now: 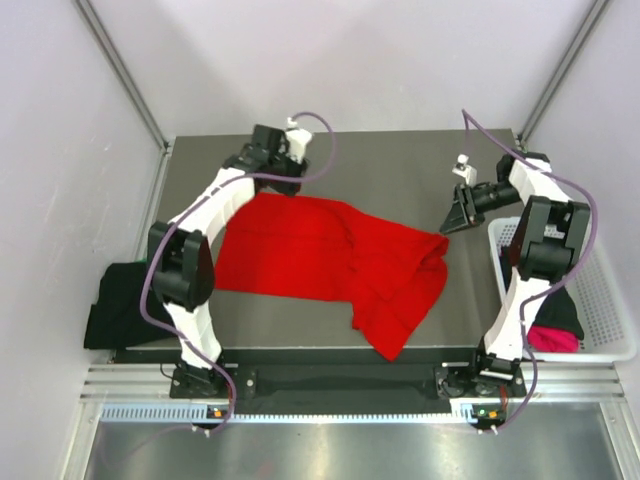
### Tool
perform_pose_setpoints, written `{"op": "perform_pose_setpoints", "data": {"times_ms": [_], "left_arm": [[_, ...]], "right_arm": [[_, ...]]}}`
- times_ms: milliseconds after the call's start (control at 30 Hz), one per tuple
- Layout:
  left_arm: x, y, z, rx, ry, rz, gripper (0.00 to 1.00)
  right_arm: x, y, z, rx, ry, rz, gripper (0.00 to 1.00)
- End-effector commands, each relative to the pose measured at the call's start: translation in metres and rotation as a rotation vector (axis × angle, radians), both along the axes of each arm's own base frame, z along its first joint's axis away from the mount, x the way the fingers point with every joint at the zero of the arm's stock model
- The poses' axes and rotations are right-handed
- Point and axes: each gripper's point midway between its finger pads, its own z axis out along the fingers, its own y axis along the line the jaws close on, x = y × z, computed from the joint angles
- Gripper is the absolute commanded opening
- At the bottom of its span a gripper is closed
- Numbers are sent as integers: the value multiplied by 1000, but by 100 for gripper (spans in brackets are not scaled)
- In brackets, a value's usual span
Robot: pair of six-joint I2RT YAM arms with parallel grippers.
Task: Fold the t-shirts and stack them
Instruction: Fold the tshirt
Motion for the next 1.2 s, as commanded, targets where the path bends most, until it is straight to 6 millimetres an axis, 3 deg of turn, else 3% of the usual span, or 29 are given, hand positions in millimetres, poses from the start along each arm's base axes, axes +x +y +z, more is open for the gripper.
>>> {"op": "perform_pose_setpoints", "data": {"times_ms": [0,33,167,333,700,933,1167], "left_arm": [[25,21,-2,-125,96,61,54],[29,24,-9,-139,117,64,54],[37,34,-6,-169,101,83,54],[35,29,1,-202,89,69,54],[33,30,1,-204,77,64,54],[51,61,3,-164,39,136,54],[58,78,11,-185,27,166,54]], "right_arm": [[11,-4,-10,-86,50,-43,35],[18,-9,-14,-125,35,-51,35],[27,-17,-26,-177,79,-83,35],[36,-30,-37,-260,86,-130,35],[52,-33,-47,-341,128,-170,35],[43,-23,-63,-409,190,-93,36],[23,-16,-65,-466,215,-38,38]]}}
